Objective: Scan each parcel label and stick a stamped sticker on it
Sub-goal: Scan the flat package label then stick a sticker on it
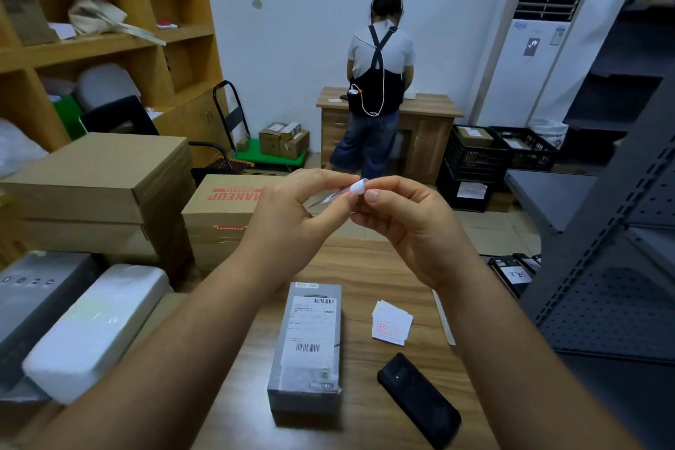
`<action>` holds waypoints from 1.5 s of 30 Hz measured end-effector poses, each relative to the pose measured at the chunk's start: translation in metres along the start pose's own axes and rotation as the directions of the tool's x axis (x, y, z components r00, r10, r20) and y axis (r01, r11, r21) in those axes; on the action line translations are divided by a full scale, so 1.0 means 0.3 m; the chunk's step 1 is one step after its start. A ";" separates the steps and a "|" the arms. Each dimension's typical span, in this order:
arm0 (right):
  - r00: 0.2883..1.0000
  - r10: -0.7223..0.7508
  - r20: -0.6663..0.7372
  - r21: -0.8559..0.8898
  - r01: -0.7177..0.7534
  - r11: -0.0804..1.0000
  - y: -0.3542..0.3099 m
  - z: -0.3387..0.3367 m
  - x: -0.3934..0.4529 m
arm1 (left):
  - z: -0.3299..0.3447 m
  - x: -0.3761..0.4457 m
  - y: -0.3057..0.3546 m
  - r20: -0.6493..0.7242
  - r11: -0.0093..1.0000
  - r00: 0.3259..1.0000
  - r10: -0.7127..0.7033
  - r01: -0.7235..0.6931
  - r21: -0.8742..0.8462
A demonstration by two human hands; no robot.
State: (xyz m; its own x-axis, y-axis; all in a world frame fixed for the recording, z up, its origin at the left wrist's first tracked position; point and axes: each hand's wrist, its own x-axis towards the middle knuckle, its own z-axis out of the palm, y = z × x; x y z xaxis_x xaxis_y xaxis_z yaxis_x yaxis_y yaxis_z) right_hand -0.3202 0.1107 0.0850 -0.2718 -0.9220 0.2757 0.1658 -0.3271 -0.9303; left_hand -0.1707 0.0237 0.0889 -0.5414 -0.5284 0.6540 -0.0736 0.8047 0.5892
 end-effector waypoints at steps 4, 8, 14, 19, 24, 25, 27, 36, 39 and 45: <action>1.000 -0.021 -0.019 -0.048 0.020 0.999 0.005 0.004 0.005 | -0.002 0.000 -0.006 0.005 1.000 1.000 -0.009 0.009 -0.002; 0.999 -0.028 -0.021 -0.095 0.026 0.995 0.016 0.003 0.018 | -0.001 -0.001 -0.015 0.012 0.999 0.999 -0.044 0.044 -0.024; 0.995 -0.099 -0.026 -0.290 0.087 0.953 0.035 -0.003 0.040 | -0.010 0.014 -0.053 0.018 1.000 1.000 0.015 -0.015 -0.003; 0.983 -0.185 0.004 -0.471 0.164 0.867 0.056 0.016 0.089 | -0.038 0.038 -0.103 0.023 0.992 0.992 0.121 -0.122 0.042; 0.987 -0.131 -0.094 -0.389 0.084 0.917 0.102 0.029 0.134 | -0.051 0.081 -0.162 0.035 0.982 0.993 -0.115 0.119 -0.148; 0.987 -0.089 -0.136 -0.306 0.043 0.951 0.108 0.030 0.142 | -0.049 0.095 -0.171 0.048 0.961 0.982 -0.184 0.190 -0.202; 0.983 -0.004 -0.182 -0.139 -0.022 0.990 0.118 0.029 0.158 | -0.039 0.122 -0.189 0.087 0.916 0.962 -0.258 0.272 -0.296; 0.895 0.051 -0.444 -0.075 -0.094 0.993 0.135 -0.030 0.116 | 0.156 0.158 -0.243 0.239 0.858 0.951 -0.199 0.287 -0.426; 0.860 0.082 -0.503 -0.074 -0.137 0.988 0.149 -0.099 0.063 | 0.265 0.134 -0.245 0.262 0.861 0.949 -0.178 0.279 -0.426; 0.812 0.135 -0.568 -0.086 -0.222 0.971 0.222 -0.364 0.022 | 0.533 0.118 -0.235 0.306 0.811 0.919 -0.248 0.370 -0.454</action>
State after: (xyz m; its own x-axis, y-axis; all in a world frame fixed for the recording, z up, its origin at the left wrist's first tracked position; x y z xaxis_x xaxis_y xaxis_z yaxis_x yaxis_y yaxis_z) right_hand -0.4146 0.1054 -0.0015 -0.7369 -0.6748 -0.0397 0.1400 -0.0949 -0.9856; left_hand -0.3186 -0.0085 -0.0053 -0.7359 -0.6022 0.3095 0.1199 0.3340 0.9349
